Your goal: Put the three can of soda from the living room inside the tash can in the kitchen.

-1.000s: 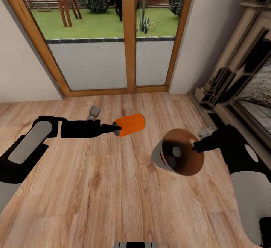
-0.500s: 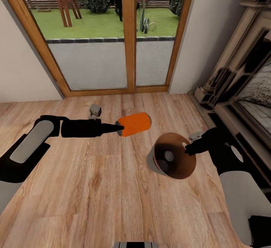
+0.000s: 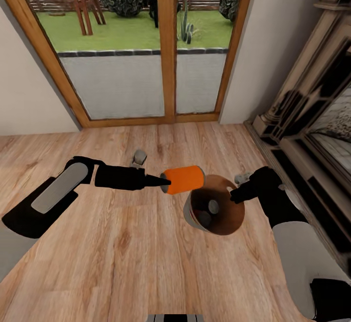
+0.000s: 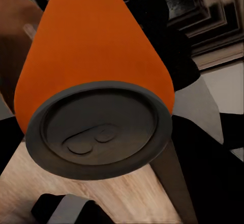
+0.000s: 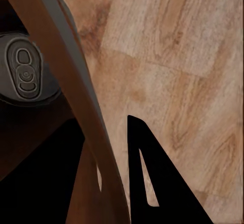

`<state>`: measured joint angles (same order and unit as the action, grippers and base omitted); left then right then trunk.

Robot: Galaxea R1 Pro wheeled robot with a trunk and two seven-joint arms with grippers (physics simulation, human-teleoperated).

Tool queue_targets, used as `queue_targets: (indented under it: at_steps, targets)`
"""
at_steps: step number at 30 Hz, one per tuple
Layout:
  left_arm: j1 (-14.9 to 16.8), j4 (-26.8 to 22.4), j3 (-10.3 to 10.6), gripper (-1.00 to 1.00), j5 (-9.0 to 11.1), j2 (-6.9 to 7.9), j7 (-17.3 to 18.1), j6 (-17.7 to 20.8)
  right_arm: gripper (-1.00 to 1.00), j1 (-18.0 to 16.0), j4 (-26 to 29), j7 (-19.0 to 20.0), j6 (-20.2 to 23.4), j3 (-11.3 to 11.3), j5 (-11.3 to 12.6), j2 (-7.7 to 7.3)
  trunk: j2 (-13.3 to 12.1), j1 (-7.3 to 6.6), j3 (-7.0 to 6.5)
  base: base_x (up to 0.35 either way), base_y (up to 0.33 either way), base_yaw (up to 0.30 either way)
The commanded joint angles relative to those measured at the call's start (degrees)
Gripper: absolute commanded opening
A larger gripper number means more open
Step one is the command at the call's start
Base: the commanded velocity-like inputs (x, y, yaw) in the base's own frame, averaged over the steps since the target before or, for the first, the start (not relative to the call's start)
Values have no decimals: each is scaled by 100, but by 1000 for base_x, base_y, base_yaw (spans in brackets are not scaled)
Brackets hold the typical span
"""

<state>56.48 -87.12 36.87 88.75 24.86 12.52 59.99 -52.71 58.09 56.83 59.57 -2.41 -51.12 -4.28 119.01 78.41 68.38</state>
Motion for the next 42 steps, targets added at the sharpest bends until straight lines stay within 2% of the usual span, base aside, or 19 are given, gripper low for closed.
queue_targets:
  at_steps: [1, 3, 8, 10, 15, 19, 25, 29, 37, 42]
  targets:
    - [14, 51, 96, -100, 16, -41, -9, 1, -100, -7, -3, 15, 43, -5, -51, 83, 0, -1, -1, 148, 0, 0]
    - [26, 141, 182, -100, 17, -133, -31, 1, -100, -13, -5, 5, 43, -9, -218, 196, 0, -1, -1, 149, 0, 0]
    - [35, 280, 266, -100, 12, -255, -50, 1, -100, -18, -7, -3, 43, -13, -357, 304, 0, -1, -1, 149, 0, 0]
    - [37, 313, 287, -100, 11, -273, -52, 1, -100, -19, -8, -4, 43, -10, -378, 329, 0, -1, -1, 148, 0, 0]
    - [38, 359, 540, -100, 5, -350, -64, 1, -100, -19, -8, -12, 43, -1, -411, 434, 0, -1, -1, 144, 0, 0]
    - [35, 362, 639, -100, 3, -379, -139, 1, -100, -20, -4, -13, 43, 2, -415, 467, 0, -1, -1, 129, 0, 0]
    - [24, 368, 710, -100, -34, -388, -416, 1, -100, -20, 0, -14, 43, 3, -417, 492, 0, -1, -1, 43, 0, 0]
    - [22, 350, 728, -100, -53, -399, -747, 1, -100, -20, 1, -14, 43, 4, -419, 508, 0, -1, -1, 11, 0, 0]
    - [21, 349, 732, -100, -63, -421, -1066, 1, -100, -20, 9, -14, 43, 4, -436, 601, 0, -1, -1, 2, 0, 0]
    - [21, 338, 733, -100, -66, -529, -1493, 1, -100, -20, 9, -14, 43, -5, -703, 746, 0, -1, -1, 0, 0, 0]
